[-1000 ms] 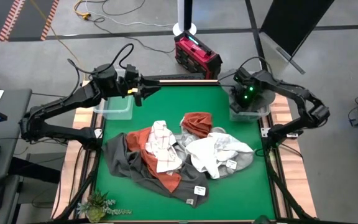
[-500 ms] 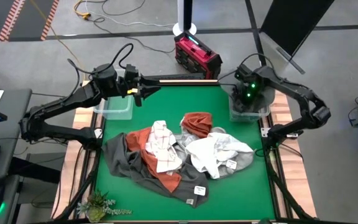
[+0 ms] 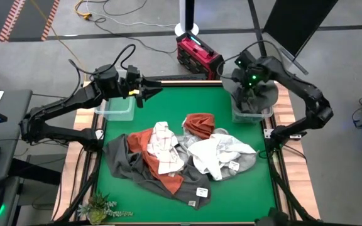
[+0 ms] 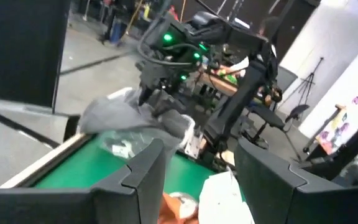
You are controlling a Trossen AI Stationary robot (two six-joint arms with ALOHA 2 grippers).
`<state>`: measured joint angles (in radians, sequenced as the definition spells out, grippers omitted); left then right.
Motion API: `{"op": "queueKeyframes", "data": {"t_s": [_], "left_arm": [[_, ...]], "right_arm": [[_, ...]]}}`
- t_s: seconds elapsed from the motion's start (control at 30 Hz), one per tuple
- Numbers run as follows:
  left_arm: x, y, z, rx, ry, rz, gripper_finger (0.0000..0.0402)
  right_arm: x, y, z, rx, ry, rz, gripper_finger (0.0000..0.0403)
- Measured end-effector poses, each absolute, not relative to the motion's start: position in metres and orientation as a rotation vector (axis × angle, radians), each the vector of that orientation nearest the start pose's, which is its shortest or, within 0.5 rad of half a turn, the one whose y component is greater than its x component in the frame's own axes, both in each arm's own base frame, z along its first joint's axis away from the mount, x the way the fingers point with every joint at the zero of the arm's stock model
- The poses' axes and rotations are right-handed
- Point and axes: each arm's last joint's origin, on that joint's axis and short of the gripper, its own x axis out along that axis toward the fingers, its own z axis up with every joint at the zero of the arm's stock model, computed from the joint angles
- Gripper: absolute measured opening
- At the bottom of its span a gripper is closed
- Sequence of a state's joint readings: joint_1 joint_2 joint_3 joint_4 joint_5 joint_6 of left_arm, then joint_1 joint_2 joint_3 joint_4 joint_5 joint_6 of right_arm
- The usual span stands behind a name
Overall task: Sort towels by color in basket
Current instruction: Put the gray towel into the right transparent bin
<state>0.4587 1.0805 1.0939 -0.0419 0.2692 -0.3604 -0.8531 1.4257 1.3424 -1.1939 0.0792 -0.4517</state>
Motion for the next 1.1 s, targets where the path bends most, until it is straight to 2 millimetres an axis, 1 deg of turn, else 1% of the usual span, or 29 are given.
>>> {"op": "queueKeyframes", "data": {"t_s": [0.07,0.17,0.37,0.43,0.5,0.57,0.63,0.73,0.83,0.9,0.97,1.03,1.1], "left_arm": [[0.215,0.097,0.395,-0.383,0.012,0.177,0.0180],[0.215,0.096,0.394,-0.405,0.031,0.157,0.0180],[0.216,0.093,0.392,-0.414,0.057,0.122,0.0180],[0.216,0.091,0.391,-0.413,0.065,0.116,0.0180],[0.217,0.090,0.391,-0.415,0.070,0.112,0.0180],[0.217,0.089,0.390,-0.416,0.075,0.108,0.0180],[0.217,0.089,0.390,-0.417,0.079,0.106,0.0180],[0.217,0.088,0.390,-0.412,0.079,0.105,0.0180],[0.217,0.088,0.390,-0.400,0.079,0.105,0.0180],[0.217,0.088,0.390,-0.399,0.079,0.105,0.0180],[0.217,0.088,0.390,-0.398,0.080,0.105,0.0180],[0.217,0.088,0.390,-0.398,0.080,0.105,0.0180],[0.217,0.088,0.390,-0.398,0.079,0.105,0.0180]], "right_arm": [[0.169,-0.202,0.297,0.124,1.412,-0.449,0.0269],[0.169,-0.210,0.273,0.163,1.496,-0.401,0.0260],[0.167,-0.225,0.228,0.274,1.592,-0.382,0.0214],[0.166,-0.229,0.218,0.341,1.606,-0.393,0.0197],[0.163,-0.231,0.217,0.378,1.615,-0.400,0.0182],[0.162,-0.229,0.221,0.389,1.637,-0.395,0.0169],[0.161,-0.226,0.231,0.379,1.648,-0.403,0.0156],[0.160,-0.220,0.260,0.333,1.598,-0.448,0.0142],[0.157,-0.214,0.285,0.320,1.542,-0.519,0.0140],[0.156,-0.211,0.302,0.299,1.500,-0.547,0.0149],[0.156,-0.208,0.319,0.267,1.457,-0.566,0.0169],[0.160,-0.207,0.332,0.229,1.416,-0.572,0.0198],[0.170,-0.209,0.341,0.171,1.350,-0.579,0.0233]]}}
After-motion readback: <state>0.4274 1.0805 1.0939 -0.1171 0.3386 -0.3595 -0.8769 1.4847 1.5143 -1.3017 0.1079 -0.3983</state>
